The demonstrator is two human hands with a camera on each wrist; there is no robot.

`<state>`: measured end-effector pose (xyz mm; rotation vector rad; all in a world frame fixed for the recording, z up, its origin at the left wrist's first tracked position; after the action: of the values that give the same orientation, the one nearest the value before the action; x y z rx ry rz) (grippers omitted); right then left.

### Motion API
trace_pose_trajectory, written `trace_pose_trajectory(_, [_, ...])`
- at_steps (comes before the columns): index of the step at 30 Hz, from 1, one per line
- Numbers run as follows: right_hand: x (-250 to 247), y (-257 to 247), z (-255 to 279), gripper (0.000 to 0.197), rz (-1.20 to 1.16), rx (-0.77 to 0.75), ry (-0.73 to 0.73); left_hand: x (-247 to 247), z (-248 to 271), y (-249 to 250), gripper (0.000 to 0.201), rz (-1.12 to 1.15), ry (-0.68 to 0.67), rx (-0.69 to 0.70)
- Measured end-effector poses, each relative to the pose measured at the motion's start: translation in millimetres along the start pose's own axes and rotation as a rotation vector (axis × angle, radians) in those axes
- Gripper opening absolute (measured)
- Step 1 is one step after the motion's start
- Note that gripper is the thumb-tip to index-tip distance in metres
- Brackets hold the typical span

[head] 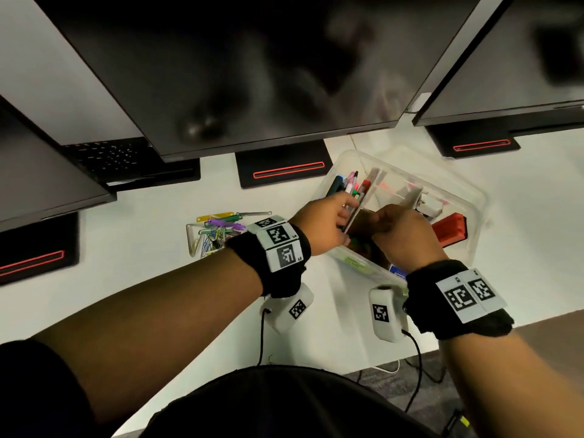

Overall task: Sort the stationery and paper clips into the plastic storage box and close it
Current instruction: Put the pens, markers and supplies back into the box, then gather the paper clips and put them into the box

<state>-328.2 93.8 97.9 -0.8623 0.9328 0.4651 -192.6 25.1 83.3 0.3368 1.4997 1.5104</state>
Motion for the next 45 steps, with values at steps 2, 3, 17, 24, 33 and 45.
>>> trace_pose_trajectory(2, [3.9, -10.8, 3.5, 0.022, -0.046, -0.034, 0.013, -18.0, 12.6, -14.2, 0.050, 0.022, 0.085, 0.011])
trace_pose_trajectory(3, [6.4, -16.2, 5.6, 0.021, -0.082, -0.057, 0.020, -28.3, 19.4, -23.3, 0.043, -0.007, 0.136, 0.007])
trace_pose_trajectory(17, [134.7, -79.4, 18.4, 0.042, 0.220, -0.321, -0.350, -111.1, 133.4, -175.8, 0.033, -0.438, 0.134, -0.405])
trace_pose_trajectory(24, [171.0, -83.9, 19.0, 0.071, 0.367, -0.313, -0.492, -87.2, 133.5, -186.2, 0.070, -0.694, -0.022, -0.274])
trace_pose_trajectory(33, [181.0, -71.3, 30.1, 0.045, 0.313, -0.487, -0.461, -81.2, 142.9, -192.3, 0.044, -0.803, -0.065, -0.187])
trace_pose_trajectory(45, [194.4, -79.4, 22.3, 0.031, 0.299, -0.475, -0.372, -82.5, 162.3, -207.7, 0.042, -0.632, 0.031, -0.187])
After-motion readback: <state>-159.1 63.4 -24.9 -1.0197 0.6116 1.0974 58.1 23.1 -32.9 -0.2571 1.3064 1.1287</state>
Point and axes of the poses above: each hand's wrist, its own z-axis away from the middle knuckle, its own x-axis out of the palm, y = z × x, the point moved 1 cm from there along -z, towards the middle knuckle, and after that the axes turned 7 degrees about x, right-handed, at the moved point
